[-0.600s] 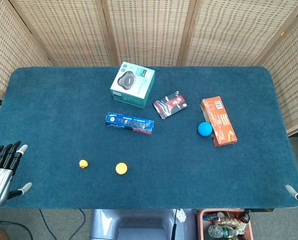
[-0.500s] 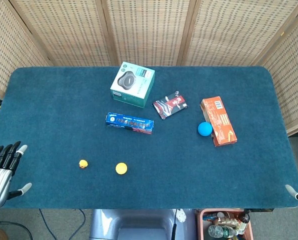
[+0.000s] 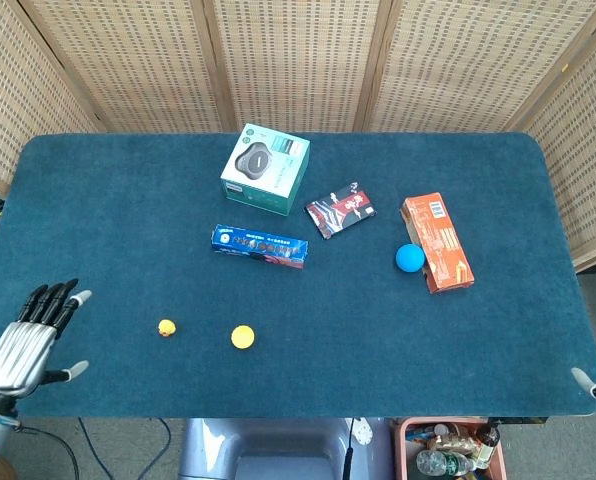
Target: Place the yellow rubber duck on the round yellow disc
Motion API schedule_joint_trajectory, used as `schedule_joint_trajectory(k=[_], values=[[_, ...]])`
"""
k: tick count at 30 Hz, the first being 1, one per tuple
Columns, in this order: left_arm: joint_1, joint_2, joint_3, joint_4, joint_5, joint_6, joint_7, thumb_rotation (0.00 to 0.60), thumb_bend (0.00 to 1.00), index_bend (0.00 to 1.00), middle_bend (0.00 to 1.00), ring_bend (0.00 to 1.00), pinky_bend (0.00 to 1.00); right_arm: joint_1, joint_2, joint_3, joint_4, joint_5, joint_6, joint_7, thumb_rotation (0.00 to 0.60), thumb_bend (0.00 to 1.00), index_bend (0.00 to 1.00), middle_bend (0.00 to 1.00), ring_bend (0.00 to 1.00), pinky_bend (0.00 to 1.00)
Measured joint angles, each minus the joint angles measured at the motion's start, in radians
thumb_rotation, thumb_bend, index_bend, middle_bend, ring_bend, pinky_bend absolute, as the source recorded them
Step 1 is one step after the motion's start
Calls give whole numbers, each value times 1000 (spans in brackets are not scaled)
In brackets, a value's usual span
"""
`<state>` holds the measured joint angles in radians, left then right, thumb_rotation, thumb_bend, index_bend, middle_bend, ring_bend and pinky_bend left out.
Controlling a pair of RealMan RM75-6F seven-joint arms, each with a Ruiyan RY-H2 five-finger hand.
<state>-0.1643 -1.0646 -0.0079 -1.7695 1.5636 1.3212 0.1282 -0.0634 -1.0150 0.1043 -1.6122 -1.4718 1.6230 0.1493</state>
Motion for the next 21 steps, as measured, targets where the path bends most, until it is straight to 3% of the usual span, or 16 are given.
schedule_joint_trajectory(k=[6, 11, 13, 21], values=[[-110, -105, -47, 130, -110, -176, 24, 600, 235, 330, 0, 0, 0, 13, -1, 9, 6, 27, -32, 8, 600, 0, 0, 0, 0, 0], [-192, -199, -72, 233, -205, -305, 86, 600, 319, 344, 0, 0, 0, 26, -4, 18, 12, 56, -63, 8, 600, 0, 0, 0, 0, 0], [-214, -225, -78, 252, -238, -336, 105, 600, 369, 348, 0, 0, 0, 29, -6, 19, 14, 61, -69, 5, 600, 0, 0, 0, 0, 0], [-260, -259, -63, 259, -272, -399, 99, 600, 376, 349, 0, 0, 0, 34, -9, 19, 16, 66, -80, 2, 600, 0, 0, 0, 0, 0]])
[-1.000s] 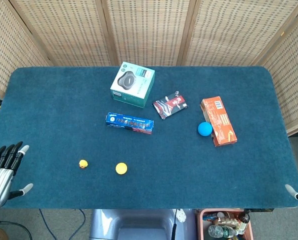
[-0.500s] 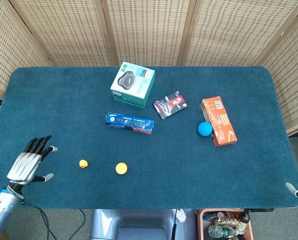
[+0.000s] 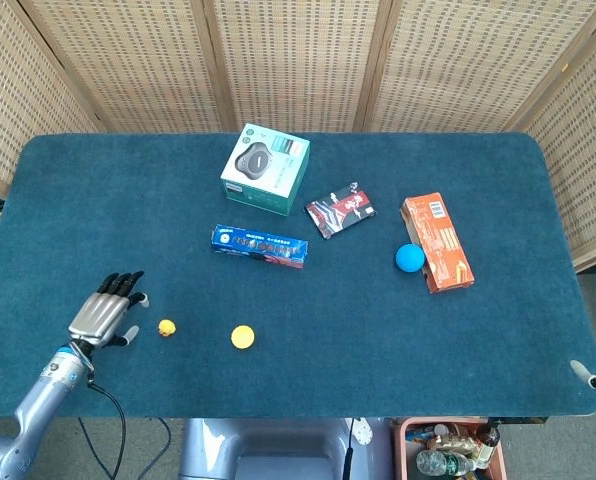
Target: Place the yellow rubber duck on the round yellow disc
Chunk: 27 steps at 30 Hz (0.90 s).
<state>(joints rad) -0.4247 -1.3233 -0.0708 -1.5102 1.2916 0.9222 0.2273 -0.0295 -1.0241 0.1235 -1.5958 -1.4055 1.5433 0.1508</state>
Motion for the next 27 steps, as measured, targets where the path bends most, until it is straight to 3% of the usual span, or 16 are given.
schedule_joint_trajectory(k=[14, 27], values=[[-9, -69, 44, 13, 39, 32, -4, 600, 377, 349, 0, 0, 0, -1, 3, 1, 4, 0, -1, 24, 600, 0, 0, 0, 0, 0], [-16, -127, 36, 60, 18, 51, -18, 600, 378, 349, 0, 0, 0, -1, 8, 4, 11, 5, -4, 54, 600, 0, 0, 0, 0, 0]])
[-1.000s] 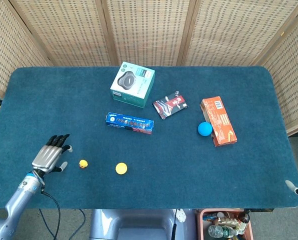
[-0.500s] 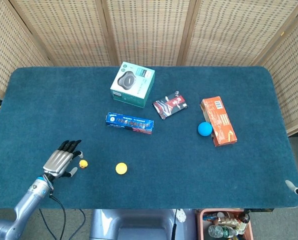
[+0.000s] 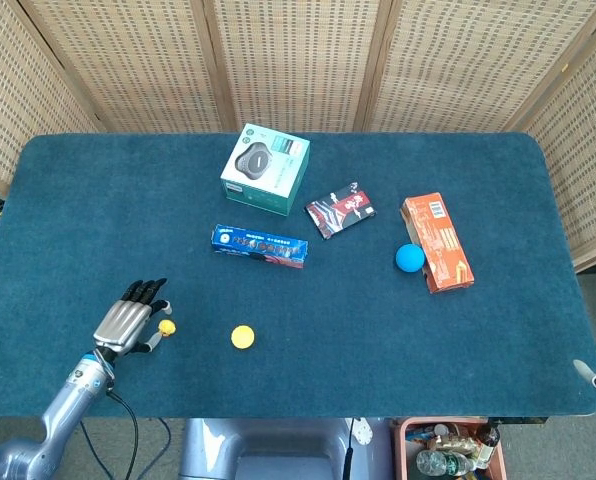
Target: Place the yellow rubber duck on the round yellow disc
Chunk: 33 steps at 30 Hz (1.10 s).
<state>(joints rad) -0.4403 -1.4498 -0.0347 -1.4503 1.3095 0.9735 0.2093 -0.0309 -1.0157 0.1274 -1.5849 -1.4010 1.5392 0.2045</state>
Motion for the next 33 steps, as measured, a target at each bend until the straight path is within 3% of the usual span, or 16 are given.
schedule_joint_trajectory(k=[6, 13, 19, 29, 33], values=[[-11, -11, 5, -7, -23, -15, 39, 600, 377, 375, 0, 0, 0, -2, 0, 4, 3, 7, 3, 12, 600, 0, 0, 0, 0, 0], [-20, -12, -2, -23, -68, -20, 71, 600, 378, 510, 0, 0, 0, -5, -5, 16, 5, 23, 13, 16, 600, 0, 0, 0, 0, 0], [-21, 3, -9, -50, -68, 1, 68, 600, 377, 520, 0, 0, 0, -9, -9, 20, 3, 28, 19, 15, 600, 0, 0, 0, 0, 0], [-61, 65, -24, -229, 90, 33, 3, 600, 378, 521, 0, 0, 0, -10, -9, 25, -7, 46, 18, -15, 600, 0, 0, 0, 0, 0], [-108, 71, -39, -275, 98, 0, 32, 600, 377, 521, 0, 0, 0, -6, -12, 30, -4, 66, 2, -25, 600, 0, 0, 0, 0, 0]])
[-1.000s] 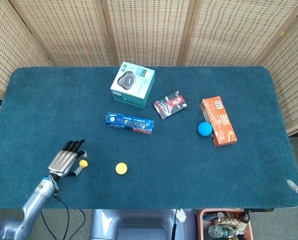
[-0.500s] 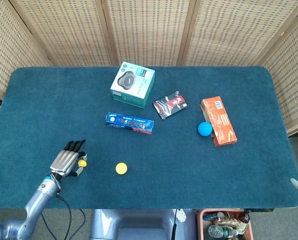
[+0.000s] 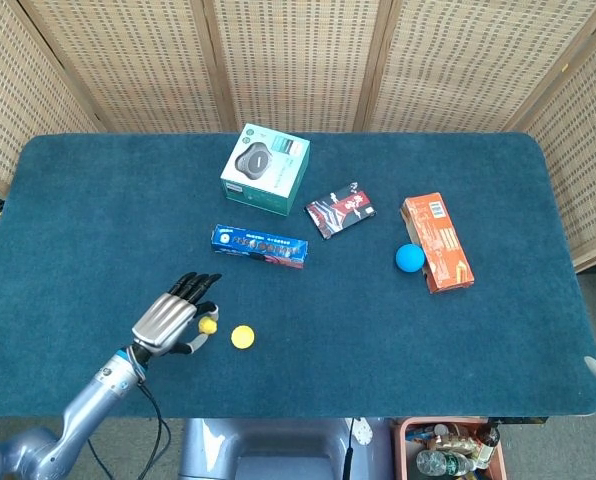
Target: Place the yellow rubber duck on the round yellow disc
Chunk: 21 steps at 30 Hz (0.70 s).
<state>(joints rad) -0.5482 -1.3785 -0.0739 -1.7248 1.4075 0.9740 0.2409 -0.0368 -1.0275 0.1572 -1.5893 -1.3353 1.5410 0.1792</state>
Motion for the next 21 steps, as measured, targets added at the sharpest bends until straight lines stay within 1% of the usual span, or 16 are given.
schedule_joint_trajectory(k=[4, 8, 15, 21], values=[[-40, -13, -9, -12, -55, -58, 60, 600, 378, 521, 0, 0, 0, 2, -3, 4, 7, 15, -10, -3, 600, 0, 0, 0, 0, 0], [-76, -51, -9, 3, -123, -102, 126, 600, 378, 521, 0, 0, 0, 2, -4, 10, 17, 31, -17, 4, 600, 0, 0, 0, 0, 0], [-107, -107, 2, 45, -162, -119, 157, 600, 378, 521, 0, 0, 0, 0, -3, 15, 23, 43, -26, 17, 600, 0, 0, 0, 0, 0], [-126, -142, 1, 67, -201, -113, 196, 600, 377, 520, 0, 0, 0, -1, -2, 16, 27, 43, -29, 23, 600, 0, 0, 0, 0, 0]])
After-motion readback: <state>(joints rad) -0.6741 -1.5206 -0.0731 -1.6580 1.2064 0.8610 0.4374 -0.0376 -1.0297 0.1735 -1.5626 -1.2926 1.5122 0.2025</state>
